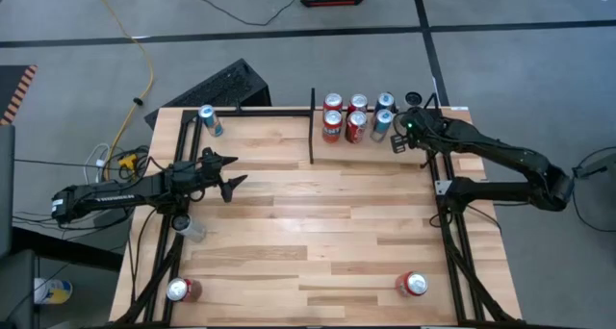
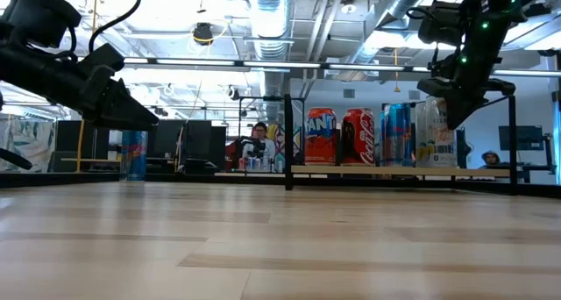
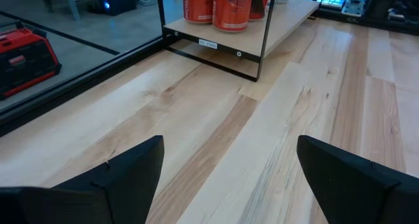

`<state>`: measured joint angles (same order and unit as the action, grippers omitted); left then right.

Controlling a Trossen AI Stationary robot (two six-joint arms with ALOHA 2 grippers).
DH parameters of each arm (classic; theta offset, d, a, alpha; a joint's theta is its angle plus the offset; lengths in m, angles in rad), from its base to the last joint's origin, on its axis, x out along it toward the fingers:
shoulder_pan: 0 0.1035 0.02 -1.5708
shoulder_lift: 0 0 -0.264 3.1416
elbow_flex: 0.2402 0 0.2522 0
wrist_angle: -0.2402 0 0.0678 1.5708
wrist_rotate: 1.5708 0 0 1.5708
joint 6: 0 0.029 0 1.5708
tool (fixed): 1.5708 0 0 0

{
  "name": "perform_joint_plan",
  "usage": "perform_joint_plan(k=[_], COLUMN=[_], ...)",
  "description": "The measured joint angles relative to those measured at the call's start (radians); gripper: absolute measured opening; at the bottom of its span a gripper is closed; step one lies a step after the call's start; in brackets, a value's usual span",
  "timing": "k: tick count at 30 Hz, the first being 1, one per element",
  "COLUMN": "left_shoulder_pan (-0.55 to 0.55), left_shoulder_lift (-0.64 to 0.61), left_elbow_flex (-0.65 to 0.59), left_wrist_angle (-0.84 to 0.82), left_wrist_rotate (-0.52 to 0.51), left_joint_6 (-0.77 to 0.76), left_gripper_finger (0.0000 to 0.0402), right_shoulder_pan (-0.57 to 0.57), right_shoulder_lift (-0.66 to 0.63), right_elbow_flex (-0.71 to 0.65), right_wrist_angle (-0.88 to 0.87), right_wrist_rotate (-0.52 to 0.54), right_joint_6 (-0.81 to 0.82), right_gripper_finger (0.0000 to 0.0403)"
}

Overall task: Place canned beverage on shelf
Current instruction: Put the bottom white-yellow soda can on the shelf aligned with the other soda can, then put the orange soda can on the shelf aligned with the other soda cans

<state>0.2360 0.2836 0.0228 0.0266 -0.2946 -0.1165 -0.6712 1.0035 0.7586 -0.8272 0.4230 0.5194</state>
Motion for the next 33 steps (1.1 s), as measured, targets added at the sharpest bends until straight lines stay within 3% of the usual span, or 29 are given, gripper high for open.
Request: perform_joint_plan(k=[10,17,22,27,33], left_shoulder_pan=[0.0,0.0,0.0,0.0,0.0], left_shoulder_lift=[0.0,0.0,0.0,0.0,0.0], left_elbow_flex=[0.0,0.0,0.0,0.0,0.0], left_wrist_angle=[0.0,0.0,0.0,0.0,0.0], left_wrist_rotate=[0.0,0.0,0.0,0.0,0.0], left_joint_6=[0.0,0.0,0.0,0.0,0.0], left_gripper_finger=[0.0334,0.0334,0.0334,0.0334,0.0334], right_shoulder_pan=[0.002,0.101,0.283,0.544,0.832], right_shoulder_lift=[0.0,-0.001,-0.001,-0.001,0.0], right_elbow_flex=[0.01,0.159,0.26,0.26,0.208], right_wrist_angle=[-0.021,-0.209,-0.225,-0.052,0.18], right_wrist_rotate=[-0.008,-0.087,-0.157,-0.153,0.035], right_joint_6=[0.0,0.022,0.044,0.055,0.02], right_gripper_finger=[0.002,0.002,0.002,0.002,0.0021])
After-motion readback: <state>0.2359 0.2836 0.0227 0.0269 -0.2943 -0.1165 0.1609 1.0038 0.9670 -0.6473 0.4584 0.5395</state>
